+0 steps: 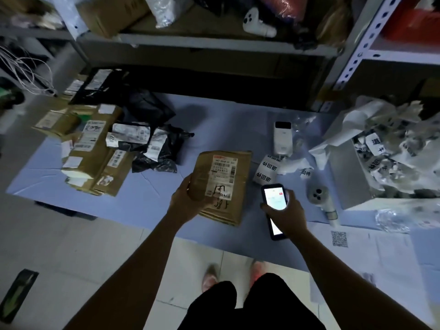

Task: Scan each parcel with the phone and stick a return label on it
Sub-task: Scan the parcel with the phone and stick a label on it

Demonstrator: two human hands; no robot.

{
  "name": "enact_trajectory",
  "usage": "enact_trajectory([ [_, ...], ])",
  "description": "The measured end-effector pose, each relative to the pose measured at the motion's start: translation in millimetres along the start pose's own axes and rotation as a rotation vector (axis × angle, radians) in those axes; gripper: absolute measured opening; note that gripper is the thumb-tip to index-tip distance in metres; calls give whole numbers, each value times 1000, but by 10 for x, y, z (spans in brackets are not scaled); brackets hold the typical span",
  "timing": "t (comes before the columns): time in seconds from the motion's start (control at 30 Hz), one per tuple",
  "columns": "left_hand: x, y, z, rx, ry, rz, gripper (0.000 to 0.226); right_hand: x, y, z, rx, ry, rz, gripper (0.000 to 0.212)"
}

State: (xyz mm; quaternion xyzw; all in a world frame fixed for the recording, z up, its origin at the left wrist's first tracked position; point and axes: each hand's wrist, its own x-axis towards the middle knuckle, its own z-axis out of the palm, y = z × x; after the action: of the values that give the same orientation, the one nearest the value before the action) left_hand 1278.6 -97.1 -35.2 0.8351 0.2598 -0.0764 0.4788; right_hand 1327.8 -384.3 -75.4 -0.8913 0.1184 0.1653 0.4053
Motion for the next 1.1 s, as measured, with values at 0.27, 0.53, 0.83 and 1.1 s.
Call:
enact_trajectory([
  [0.27,-108,-53,49,-139,43,20,86,-322,-828,-377,-148,-113,-177,53],
  [0.53,-99,-86,142,-161,102,86,78,-643,-1029,-457,-596,-166,-224,72],
  [0.83,-162,6,257,-68,138,110,95,-903,-1034,-617,-653,-67,-193,74],
  [1.1,-225,165,410,82,203,110,111,-926,-968,-785,-702,14,-150,84],
])
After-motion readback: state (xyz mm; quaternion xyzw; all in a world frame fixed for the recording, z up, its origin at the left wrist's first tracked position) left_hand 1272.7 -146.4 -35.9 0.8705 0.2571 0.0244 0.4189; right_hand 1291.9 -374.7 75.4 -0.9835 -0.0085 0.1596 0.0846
